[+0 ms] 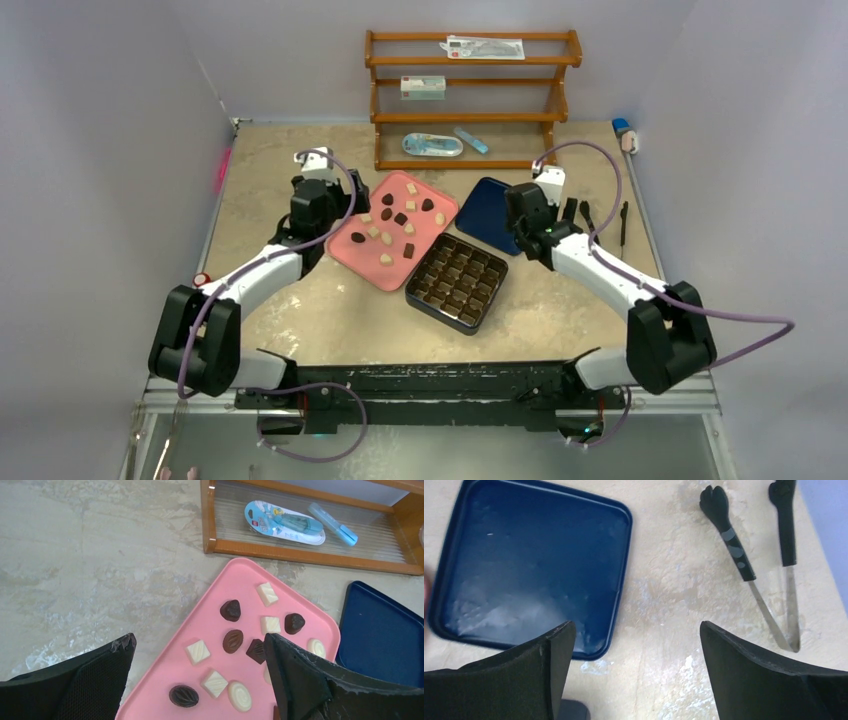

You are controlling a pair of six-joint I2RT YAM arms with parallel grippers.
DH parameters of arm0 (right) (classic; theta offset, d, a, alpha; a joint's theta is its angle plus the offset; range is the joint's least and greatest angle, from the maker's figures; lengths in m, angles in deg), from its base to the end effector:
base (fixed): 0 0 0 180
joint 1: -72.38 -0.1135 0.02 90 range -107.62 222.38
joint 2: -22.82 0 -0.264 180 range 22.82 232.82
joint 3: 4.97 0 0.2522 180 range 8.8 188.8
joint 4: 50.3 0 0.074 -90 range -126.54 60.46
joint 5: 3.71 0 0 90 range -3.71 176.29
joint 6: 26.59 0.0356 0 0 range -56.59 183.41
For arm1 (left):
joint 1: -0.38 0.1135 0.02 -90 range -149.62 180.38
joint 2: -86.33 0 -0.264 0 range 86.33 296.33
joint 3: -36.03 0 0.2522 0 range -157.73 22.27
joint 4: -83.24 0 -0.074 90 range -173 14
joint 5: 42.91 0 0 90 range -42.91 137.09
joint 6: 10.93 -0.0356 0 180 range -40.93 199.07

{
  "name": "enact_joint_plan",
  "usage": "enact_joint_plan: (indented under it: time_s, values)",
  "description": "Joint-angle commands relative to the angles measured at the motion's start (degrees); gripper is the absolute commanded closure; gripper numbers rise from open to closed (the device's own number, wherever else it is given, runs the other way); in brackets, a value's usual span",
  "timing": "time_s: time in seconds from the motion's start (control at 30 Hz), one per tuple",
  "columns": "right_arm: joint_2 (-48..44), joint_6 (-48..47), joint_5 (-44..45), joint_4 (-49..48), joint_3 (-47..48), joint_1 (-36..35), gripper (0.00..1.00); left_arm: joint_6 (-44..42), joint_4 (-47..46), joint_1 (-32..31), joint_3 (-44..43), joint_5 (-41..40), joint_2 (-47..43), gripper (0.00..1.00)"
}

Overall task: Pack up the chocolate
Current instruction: Move the packing box to the center of the board.

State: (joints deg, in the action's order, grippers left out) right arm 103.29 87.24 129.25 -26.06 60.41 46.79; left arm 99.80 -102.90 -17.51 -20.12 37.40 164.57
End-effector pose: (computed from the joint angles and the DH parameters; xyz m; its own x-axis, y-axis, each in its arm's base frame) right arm 0.2785 0.1065 0.2448 -0.4585 0.1083 -0.8821 0.3767 0.9226 -0.0826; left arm 0.2919 -0.0879 0.2471 -0.2972 -0.2707 -0.9156 0.0466 0.9537 -0.2971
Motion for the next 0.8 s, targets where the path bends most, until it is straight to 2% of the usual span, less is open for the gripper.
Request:
enact_joint_plan:
  time_s: [0.0, 0.07, 0.13, 0.33, 0.43, 0.63, 0.77]
  values:
    - [-7.7, 5.1, -3.1, 0.3, -4.6, -1.3, 0.08, 4.4, -1.5, -1.3, 1.3, -3.0, -0.1, 0.03]
    - [-13.1, 4.8, -6.2, -5.1, -9.9, -1.7, 0.14, 4.7, -1.2, -2.0, 1.5, -4.3, -0.6, 0.03]
    - [-17.7, 5.7, -8.6, -6.4, -12.5, -1.7, 0.21, 4.9, -0.9, -2.6, 1.4, -4.9, -1.0, 0.03]
    - [-22.0, 12.0, -10.6, 4.2, -12.1, -4.2, 0.27, 4.2, 0.0, -5.1, 1.4, -7.5, -1.7, 0.03]
    - [-21.4, 14.9, -10.5, 5.9, -12.9, -7.4, 0.31, 3.9, 0.6, -6.0, 1.5, -8.6, -2.0, 0.03]
    - [-15.9, 22.2, -4.9, 10.0, -13.0, -16.6, 0.32, 3.7, 1.2, -7.6, 1.6, -10.3, -2.4, 0.03]
    - [-13.1, 26.7, -3.3, 12.1, -12.8, -20.1, 0.33, 3.4, 1.5, -8.1, 1.4, -11.1, -2.6, 0.03]
